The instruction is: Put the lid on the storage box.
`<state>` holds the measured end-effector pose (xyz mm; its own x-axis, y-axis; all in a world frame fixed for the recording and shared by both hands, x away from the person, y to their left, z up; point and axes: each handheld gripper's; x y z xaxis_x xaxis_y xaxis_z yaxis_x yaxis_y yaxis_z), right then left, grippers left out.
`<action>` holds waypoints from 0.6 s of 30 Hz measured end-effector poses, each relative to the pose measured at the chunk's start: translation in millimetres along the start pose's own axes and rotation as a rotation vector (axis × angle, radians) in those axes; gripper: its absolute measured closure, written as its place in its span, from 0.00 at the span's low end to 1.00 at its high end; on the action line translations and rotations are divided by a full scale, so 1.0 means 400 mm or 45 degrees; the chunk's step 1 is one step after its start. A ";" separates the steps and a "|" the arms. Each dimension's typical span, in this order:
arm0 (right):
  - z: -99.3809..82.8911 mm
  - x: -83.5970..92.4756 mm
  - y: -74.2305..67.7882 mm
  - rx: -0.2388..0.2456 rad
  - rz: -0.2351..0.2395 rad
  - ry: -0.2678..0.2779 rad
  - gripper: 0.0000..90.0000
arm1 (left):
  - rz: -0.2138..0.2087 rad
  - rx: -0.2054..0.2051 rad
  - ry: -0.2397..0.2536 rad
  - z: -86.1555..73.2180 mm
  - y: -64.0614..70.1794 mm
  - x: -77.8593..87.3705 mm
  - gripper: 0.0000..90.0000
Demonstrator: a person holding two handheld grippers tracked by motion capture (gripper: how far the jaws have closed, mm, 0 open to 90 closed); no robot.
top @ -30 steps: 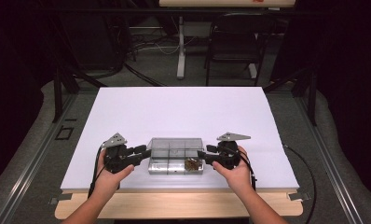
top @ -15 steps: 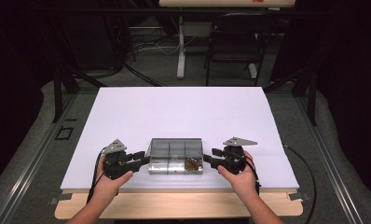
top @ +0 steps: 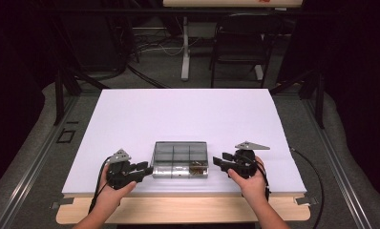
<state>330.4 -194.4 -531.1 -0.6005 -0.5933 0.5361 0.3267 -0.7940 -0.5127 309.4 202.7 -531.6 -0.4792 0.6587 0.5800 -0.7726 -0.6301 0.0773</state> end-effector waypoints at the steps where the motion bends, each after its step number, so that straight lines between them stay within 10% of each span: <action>1: -0.001 0.000 0.001 0.001 -0.001 0.002 0.54 | -0.001 0.005 0.004 -0.002 0.000 -0.002 0.69; 18: -0.007 0.007 0.005 -0.007 -0.002 0.020 0.54 | -0.012 -0.015 -0.066 -0.042 0.005 0.008 0.68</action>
<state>327.4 -197.3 -532.3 -0.6124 -0.5898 0.5264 0.3216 -0.7942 -0.5156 299.4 210.4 -543.4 -0.4497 0.6424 0.6205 -0.7821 -0.6188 0.0737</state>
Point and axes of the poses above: each handheld gripper's, and its own axes: x roughly backward along the jaws, z roughly out of its top, y roughly to its right, and after that the axes turned 14 degrees about -x, right-handed
